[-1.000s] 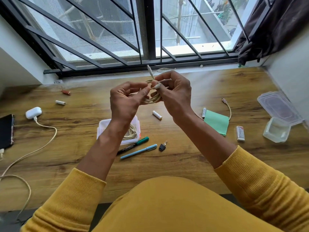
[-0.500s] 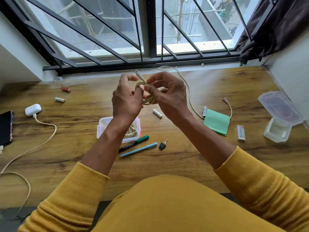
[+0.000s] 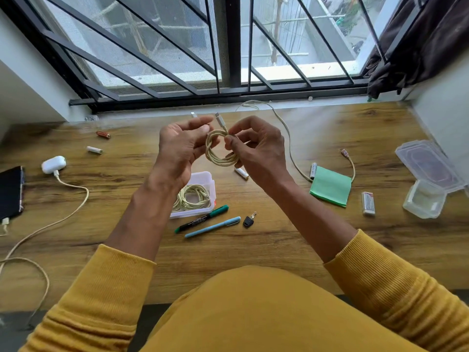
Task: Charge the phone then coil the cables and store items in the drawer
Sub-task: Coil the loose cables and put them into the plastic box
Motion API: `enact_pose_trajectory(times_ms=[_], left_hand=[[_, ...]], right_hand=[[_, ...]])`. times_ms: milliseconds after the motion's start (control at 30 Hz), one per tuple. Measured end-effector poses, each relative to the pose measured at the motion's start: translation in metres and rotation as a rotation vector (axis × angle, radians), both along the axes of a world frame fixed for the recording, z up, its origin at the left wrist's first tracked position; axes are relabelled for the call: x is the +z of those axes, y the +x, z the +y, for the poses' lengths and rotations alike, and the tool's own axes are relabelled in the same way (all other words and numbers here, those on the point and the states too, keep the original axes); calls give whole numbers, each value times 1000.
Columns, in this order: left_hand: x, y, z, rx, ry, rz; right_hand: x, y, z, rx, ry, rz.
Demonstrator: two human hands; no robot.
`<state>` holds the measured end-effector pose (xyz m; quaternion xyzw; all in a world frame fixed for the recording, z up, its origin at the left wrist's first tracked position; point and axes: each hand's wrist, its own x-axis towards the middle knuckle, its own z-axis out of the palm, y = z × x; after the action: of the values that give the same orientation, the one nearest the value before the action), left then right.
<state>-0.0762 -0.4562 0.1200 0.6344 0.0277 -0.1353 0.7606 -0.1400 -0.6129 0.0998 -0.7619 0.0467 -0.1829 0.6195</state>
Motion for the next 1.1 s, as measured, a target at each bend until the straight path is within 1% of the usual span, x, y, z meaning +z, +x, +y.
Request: enact_pose_trajectory(times_ms=[67,167,300,400,467,567,767,967,1100], left_hand=[[-1,-1,-2,45,38,-56],[-5,-2,0,32,69,-117],[-7,-7,2,2,170,-307],[-6,-12,0,20,174,-369],[-6,-15,-2,1,156,-368],[-4,-16,-2,-77,90,-316],[-5,-18,-2,-175,35,-255],[0,-10,4,-226,164,-236],[2,-6,6,-255,285,-270]], right_hand=[[1,1,2,18,-42,-11],[0,1,1,42,-72,2],[-2,1,-6,22,-35,54],[-3,0,-9,-5,-19,88],[-4,1,-10,-29,-15,100],[-3,2,-13,-49,-6,89],[4,3,-14,-14,40,32],[-1,2,-17,53,96,-1],[-4,2,-21,101,138,38]])
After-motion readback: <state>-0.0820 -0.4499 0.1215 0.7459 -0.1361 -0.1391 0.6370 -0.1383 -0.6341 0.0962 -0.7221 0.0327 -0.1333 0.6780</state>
